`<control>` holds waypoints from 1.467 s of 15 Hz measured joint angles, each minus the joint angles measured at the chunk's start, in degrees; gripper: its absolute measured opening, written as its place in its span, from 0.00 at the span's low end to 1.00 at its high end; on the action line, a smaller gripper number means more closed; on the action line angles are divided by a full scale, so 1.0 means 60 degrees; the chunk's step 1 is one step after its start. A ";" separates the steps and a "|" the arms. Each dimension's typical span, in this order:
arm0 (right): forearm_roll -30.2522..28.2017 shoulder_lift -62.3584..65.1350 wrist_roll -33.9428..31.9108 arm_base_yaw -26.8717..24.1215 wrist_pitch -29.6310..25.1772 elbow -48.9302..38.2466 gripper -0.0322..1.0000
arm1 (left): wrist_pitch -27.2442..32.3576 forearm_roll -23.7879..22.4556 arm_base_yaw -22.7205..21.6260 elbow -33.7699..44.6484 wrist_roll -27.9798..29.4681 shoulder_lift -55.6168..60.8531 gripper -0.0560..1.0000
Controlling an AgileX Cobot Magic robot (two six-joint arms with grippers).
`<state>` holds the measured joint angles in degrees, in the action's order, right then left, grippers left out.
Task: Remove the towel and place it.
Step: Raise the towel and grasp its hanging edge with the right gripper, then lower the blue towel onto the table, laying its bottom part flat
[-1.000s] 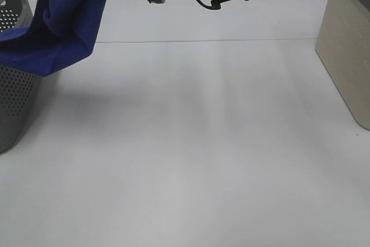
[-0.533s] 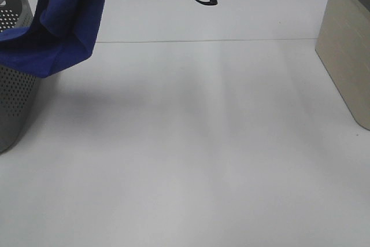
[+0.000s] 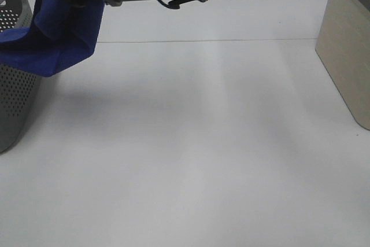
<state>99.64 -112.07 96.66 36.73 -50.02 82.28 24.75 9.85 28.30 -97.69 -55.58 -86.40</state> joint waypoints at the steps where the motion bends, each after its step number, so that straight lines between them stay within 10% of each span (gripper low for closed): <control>1: 0.0000 -0.0095 0.0000 0.0115 -0.0248 0.0048 0.77 | 0.0010 0.0000 0.0000 0.0000 0.0000 0.0000 0.05; 5: 0.0000 -0.0105 -0.0019 0.0353 -0.1241 0.0076 0.73 | 0.0019 0.0000 0.0000 0.0000 0.0000 0.0000 0.05; 7: -0.0449 -0.0105 -0.0019 0.0363 0.0535 0.0076 0.72 | 0.0067 0.0000 0.0000 0.0000 0.0000 0.0000 0.05; 14: -0.0105 -0.0859 0.0000 0.0363 0.0726 0.0076 0.64 | 0.0067 0.0000 0.0000 0.0000 0.0000 0.0000 0.05; 18: -0.0191 -0.0926 -0.0029 0.0363 -0.0430 0.0076 0.63 | 0.0067 0.0000 0.0000 0.0000 0.0000 0.0000 0.05; 22: -0.0793 -0.0764 -0.0745 0.0363 -0.1022 0.0076 0.39 | 0.0067 0.0000 0.0000 0.0000 0.0000 0.0000 0.05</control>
<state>94.88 -116.65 92.19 38.90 -56.15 82.74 25.15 9.85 28.30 -97.69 -55.58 -86.40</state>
